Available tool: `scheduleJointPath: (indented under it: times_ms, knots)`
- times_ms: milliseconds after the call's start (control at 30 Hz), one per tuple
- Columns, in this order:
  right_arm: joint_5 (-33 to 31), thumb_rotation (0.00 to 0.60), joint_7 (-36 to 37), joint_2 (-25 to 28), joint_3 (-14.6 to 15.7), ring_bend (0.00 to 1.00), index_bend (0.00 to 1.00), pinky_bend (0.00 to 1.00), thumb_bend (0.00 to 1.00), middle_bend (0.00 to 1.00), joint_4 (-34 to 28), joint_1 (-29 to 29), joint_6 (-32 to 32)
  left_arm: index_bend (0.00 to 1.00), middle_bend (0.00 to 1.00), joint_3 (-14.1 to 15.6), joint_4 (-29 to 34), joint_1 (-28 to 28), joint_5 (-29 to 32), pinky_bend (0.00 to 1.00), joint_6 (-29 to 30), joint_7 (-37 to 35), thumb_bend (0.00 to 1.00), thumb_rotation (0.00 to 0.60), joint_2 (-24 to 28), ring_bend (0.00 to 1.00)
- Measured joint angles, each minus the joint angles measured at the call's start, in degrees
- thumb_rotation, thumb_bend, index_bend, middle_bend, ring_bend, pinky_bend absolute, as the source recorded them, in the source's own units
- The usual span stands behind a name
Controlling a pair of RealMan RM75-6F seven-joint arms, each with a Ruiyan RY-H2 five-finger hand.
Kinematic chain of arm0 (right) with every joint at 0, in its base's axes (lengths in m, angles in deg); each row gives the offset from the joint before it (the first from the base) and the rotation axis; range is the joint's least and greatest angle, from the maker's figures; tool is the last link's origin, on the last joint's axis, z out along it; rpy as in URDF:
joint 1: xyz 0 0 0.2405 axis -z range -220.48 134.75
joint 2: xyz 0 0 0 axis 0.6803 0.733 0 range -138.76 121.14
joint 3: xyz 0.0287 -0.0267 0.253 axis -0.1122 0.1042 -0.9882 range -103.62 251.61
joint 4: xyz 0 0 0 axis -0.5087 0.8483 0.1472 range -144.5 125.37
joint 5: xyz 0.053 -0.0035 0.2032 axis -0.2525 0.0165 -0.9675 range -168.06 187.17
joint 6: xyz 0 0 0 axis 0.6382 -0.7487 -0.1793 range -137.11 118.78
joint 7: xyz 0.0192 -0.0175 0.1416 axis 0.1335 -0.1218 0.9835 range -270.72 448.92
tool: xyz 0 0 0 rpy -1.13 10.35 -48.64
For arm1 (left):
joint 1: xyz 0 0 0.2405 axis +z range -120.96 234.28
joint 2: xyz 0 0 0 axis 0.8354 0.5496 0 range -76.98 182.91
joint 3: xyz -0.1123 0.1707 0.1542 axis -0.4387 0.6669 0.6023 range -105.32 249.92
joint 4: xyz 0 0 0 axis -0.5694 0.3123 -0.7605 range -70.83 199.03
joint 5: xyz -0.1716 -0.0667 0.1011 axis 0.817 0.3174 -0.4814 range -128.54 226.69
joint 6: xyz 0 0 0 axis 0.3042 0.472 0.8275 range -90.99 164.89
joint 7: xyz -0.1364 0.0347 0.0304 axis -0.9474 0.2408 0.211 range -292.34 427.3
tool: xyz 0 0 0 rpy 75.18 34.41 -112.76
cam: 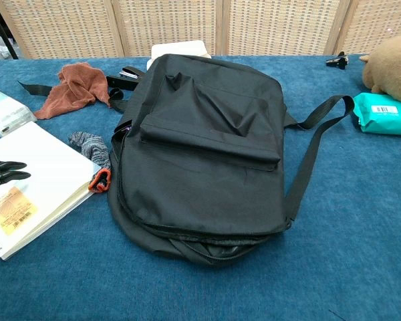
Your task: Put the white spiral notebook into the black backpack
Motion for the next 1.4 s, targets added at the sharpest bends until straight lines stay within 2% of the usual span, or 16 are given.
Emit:
scheduleJointPath:
  times_ms: [133, 667, 1167, 1333, 1400]
  knots:
    - [0.0, 0.6, 0.2, 0.1, 0.0, 0.0, 0.0, 0.0, 0.0, 0.0, -0.1, 0.0, 0.0, 0.0, 0.0, -0.5, 0.0, -0.4, 0.6, 0.0, -0.1, 0.5, 0.49, 0.6, 0.0, 0.0]
    - [-0.2, 0.6, 0.2, 0.2, 0.1, 0.0, 0.0, 0.0, 0.0, 0.0, -0.3, 0.0, 0.4, 0.0, 0.0, -3.0, -0.2, -3.6, 3.7, 0.0, -3.3, 1.8, 0.49, 0.6, -0.7, 0.0]
    - [-0.4, 0.6, -0.1, 0.2, 0.3, 0.0, 0.0, 0.0, 0.0, 0.0, -0.4, -0.1, 1.0, 0.0, 0.0, -6.0, 2.9, -7.0, 6.8, 0.0, -5.6, 3.6, 0.5, 0.6, -0.1, 0.0]
    - [-0.5, 0.6, -0.1, 0.1, 0.3, 0.0, 0.0, 0.0, 0.0, 0.0, -0.3, -0.1, 1.1, 0.0, 0.0, -6.2, 2.7, -7.3, 6.6, 0.0, -4.4, 2.7, 0.5, 0.6, -0.4, 0.0]
    - [-0.6, 0.6, -0.1, 0.1, 0.3, 0.0, 0.0, 0.0, 0.0, 0.0, -0.3, -0.2, 1.2, 0.0, 0.01, -6.0, 2.1, -7.2, 6.2, 0.05, -3.5, 2.2, 0.5, 0.6, -0.6, 0.0]
